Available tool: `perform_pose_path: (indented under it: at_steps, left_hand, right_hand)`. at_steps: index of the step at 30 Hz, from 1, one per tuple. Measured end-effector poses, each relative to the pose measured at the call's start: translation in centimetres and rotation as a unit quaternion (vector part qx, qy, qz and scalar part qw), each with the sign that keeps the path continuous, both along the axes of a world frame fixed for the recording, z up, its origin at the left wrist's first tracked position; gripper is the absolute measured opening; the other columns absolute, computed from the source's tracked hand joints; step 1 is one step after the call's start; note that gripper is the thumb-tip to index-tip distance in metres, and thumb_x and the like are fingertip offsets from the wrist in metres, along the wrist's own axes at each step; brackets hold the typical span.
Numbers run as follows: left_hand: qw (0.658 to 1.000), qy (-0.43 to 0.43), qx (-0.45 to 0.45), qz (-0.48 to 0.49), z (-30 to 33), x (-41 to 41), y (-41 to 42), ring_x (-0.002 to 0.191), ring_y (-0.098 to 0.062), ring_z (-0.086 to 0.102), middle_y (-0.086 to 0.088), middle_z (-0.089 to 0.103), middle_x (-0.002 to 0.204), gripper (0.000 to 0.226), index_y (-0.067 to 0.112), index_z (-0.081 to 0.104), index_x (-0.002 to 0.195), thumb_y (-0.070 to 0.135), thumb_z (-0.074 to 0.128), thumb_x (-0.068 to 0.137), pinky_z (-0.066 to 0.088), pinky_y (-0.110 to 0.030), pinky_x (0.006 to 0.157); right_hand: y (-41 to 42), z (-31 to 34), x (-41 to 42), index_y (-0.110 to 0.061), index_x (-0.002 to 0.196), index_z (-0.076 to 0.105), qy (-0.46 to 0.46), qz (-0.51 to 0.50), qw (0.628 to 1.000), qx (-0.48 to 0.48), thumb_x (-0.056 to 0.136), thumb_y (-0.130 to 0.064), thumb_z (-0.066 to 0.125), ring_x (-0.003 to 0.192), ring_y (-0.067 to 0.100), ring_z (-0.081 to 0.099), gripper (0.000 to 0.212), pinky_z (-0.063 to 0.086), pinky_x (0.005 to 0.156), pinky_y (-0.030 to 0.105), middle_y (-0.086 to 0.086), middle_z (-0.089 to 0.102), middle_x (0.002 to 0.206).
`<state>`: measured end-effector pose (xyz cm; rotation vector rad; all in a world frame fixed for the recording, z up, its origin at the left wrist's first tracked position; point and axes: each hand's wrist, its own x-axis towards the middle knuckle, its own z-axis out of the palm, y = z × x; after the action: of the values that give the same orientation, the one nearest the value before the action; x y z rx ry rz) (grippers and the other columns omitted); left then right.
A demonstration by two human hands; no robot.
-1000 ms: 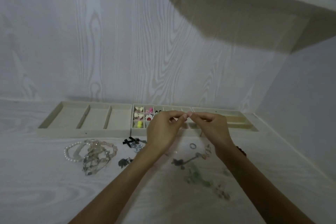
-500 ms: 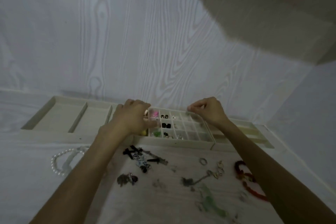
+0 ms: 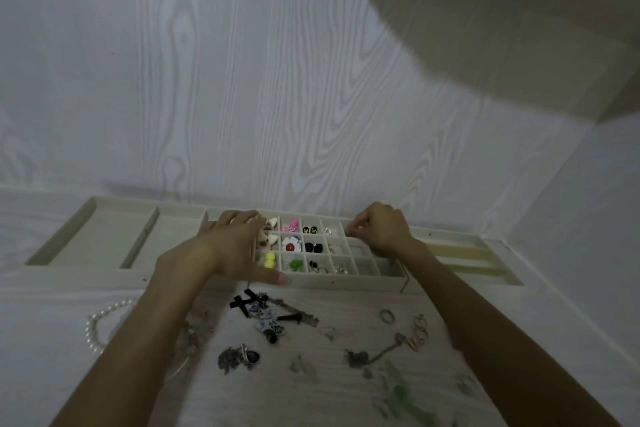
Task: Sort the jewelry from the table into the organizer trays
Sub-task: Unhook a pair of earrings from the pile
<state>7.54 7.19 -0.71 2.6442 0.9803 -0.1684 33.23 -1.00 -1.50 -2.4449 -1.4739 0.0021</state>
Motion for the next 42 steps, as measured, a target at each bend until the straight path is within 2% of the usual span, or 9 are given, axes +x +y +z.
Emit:
perform_pose_path:
  at_steps: [6,12,22,27,31,35,37,40,42]
  left_hand:
    - [1.000,0.005,0.009,0.004,-0.3,0.0,0.3,0.147,-0.021,-0.003,0.004,-0.002,0.160,0.110,0.021,0.006,0.152,0.074,0.057,0.070,0.006,-0.048,0.119]
    - [1.000,0.009,0.007,0.004,-0.5,-0.1,0.5,0.147,-0.022,-0.004,0.003,-0.002,0.160,0.107,0.022,0.005,0.152,0.068,0.060,0.073,0.006,-0.048,0.119]
    - [1.000,0.008,-0.021,0.006,-0.8,0.0,0.8,0.146,-0.026,0.009,-0.001,0.004,0.160,0.106,0.021,0.007,0.152,0.069,0.059,0.073,0.013,-0.046,0.119]
    - [0.999,-0.008,-0.047,0.013,-0.9,0.1,0.9,0.145,-0.026,0.014,-0.001,0.005,0.160,0.105,0.020,0.008,0.152,0.066,0.061,0.074,0.017,-0.042,0.118]
    - [0.999,-0.017,-0.035,0.015,0.5,-0.3,0.3,0.145,-0.027,0.013,-0.002,0.007,0.160,0.098,0.016,0.012,0.151,0.060,0.060,0.079,0.017,-0.039,0.118]
    - [0.994,-0.105,0.009,0.011,3.0,-0.5,-1.3,0.139,-0.024,0.031,-0.002,0.025,0.155,0.076,0.018,0.025,0.149,0.049,0.057,0.087,0.030,-0.037,0.112]
    - [0.984,-0.175,0.026,0.003,3.8,-0.3,-3.3,0.130,-0.018,0.043,0.003,0.040,0.147,0.060,0.025,0.037,0.143,0.045,0.056,0.090,0.038,-0.037,0.106]
    - [0.966,-0.254,-0.020,-0.037,3.5,0.7,-7.2,0.105,-0.004,0.058,0.016,0.061,0.121,0.035,0.035,0.057,0.125,0.041,0.057,0.091,0.048,-0.037,0.095]
    - [0.962,-0.256,-0.061,-0.068,2.6,1.6,-9.5,0.094,0.000,0.060,0.019,0.064,0.109,0.027,0.034,0.063,0.117,0.033,0.058,0.091,0.053,-0.035,0.086]
  right_hand:
    - [0.4,0.7,0.0,-0.024,0.087,0.077,0.000,-0.007,0.999,-0.037,0.081,-0.033,0.070,0.087,0.014,0.064,0.012,0.043,0.088,0.031,-0.005,0.074,0.091]
    - [1.2,1.1,-0.3,-0.008,0.084,0.072,0.045,-0.069,0.994,-0.067,0.073,-0.030,0.076,0.085,0.021,0.064,0.025,0.048,0.080,0.032,0.003,0.070,0.086]
    - [1.6,1.3,-0.1,-0.014,0.062,0.051,0.071,-0.097,0.989,-0.090,0.069,-0.036,0.078,0.072,0.022,0.056,0.035,0.040,0.065,0.030,0.001,0.052,0.066]
    - [1.0,1.7,0.4,-0.008,0.083,0.071,0.094,-0.096,0.989,-0.067,0.071,-0.033,0.079,0.084,0.021,0.066,0.029,0.052,0.076,0.031,0.003,0.069,0.083]
    - [-2.7,5.0,-0.1,-0.014,0.092,0.076,0.110,-0.042,0.993,-0.008,0.079,-0.030,0.074,0.086,0.012,0.065,0.021,0.053,0.083,0.031,-0.001,0.073,0.091]
    - [-10.4,6.0,-2.9,-0.027,0.088,0.076,0.089,0.053,0.993,-0.059,0.082,-0.029,0.071,0.067,0.003,0.060,0.009,0.050,0.067,0.017,-0.007,0.070,0.079]
    - [-14.3,4.7,-4.2,-0.030,0.091,0.075,0.046,0.069,0.991,-0.102,0.080,-0.037,0.071,0.065,-0.003,0.053,0.013,0.038,0.059,0.008,-0.013,0.066,0.079]
    - [-18.1,1.5,-5.0,-0.034,0.098,0.071,-0.024,0.041,0.998,-0.039,0.080,-0.047,0.067,0.078,0.002,0.047,0.023,0.030,0.066,0.018,-0.012,0.061,0.089]
    - [-18.8,-0.3,-5.3,-0.033,0.100,0.072,-0.039,0.028,0.999,0.002,0.082,-0.046,0.065,0.083,0.008,0.047,0.023,0.031,0.070,0.024,-0.009,0.062,0.090]
